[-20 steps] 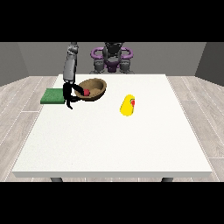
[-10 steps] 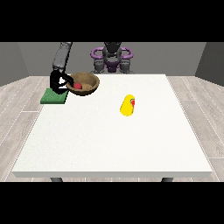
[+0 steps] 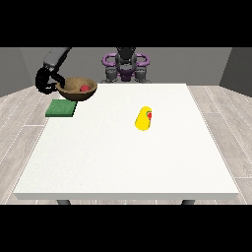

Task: Pick the cup and pour the ball into the bowl, then pick the bowl and place it on the pad

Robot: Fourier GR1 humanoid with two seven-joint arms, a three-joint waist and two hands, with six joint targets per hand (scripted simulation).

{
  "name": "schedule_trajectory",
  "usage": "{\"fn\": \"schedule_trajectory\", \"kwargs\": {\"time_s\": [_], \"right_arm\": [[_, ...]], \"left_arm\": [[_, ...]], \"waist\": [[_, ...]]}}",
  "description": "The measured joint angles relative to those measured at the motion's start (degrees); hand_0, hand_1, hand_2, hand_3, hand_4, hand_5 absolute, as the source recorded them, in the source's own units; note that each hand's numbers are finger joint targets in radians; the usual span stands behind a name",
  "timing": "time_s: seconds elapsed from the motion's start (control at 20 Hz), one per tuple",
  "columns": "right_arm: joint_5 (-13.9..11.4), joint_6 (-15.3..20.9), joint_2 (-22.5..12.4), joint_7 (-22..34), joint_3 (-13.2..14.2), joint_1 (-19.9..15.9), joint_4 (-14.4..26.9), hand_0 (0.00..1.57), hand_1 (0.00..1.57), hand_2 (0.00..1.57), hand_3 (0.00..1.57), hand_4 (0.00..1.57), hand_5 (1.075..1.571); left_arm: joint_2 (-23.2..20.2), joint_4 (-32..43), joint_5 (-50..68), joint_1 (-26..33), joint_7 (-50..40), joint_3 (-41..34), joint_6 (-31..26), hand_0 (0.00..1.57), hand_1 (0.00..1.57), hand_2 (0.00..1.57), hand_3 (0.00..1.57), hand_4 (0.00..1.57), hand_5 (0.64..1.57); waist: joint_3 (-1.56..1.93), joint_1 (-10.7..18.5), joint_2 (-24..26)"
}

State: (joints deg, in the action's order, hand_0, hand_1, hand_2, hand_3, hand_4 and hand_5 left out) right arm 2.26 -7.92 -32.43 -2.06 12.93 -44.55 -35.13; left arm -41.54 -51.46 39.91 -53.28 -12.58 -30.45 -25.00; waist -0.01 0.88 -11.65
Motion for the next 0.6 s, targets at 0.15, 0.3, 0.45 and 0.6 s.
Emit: {"fn": "schedule_trajectory", "kwargs": {"time_s": [0.15,0.3,0.45,0.6], "right_arm": [[1.1,0.9,0.2,-1.9,1.9,2.4,1.4,1.57,1.57,1.57,1.17,1.16,1.568],[2.7,1.4,0.1,-3.9,4.1,4.3,3.0,1.57,1.57,1.57,1.06,1.14,1.567],[3.2,0.8,-1.8,-6.7,5.8,5.7,5.0,1.57,1.57,1.57,0.84,1.13,1.562],[4.2,-1.0,-4.3,-9.1,7.7,7.1,7.2,1.57,1.57,1.57,0.79,1.16,1.566]], "left_arm": [[-0.9,-0.5,0.6,0.3,-0.1,-0.4,0.1,0.00,0.00,0.00,0.00,0.00,1.571],[-1.4,-1.3,1.4,0.1,-0.7,-0.4,0.5,0.00,0.00,0.00,0.00,0.00,1.571],[-1.1,-3.8,2.0,-0.4,-1.6,0.5,1.7,0.00,0.00,0.00,0.00,0.00,1.571],[-0.6,-6.5,2.6,-0.1,-1.8,1.0,2.6,0.00,0.00,0.00,0.00,0.00,1.571]], "waist": [[0.01,-0.4,-0.6],[0.06,-0.7,-1.5],[0.10,0.0,-2.5],[0.10,0.4,-3.7]]}}
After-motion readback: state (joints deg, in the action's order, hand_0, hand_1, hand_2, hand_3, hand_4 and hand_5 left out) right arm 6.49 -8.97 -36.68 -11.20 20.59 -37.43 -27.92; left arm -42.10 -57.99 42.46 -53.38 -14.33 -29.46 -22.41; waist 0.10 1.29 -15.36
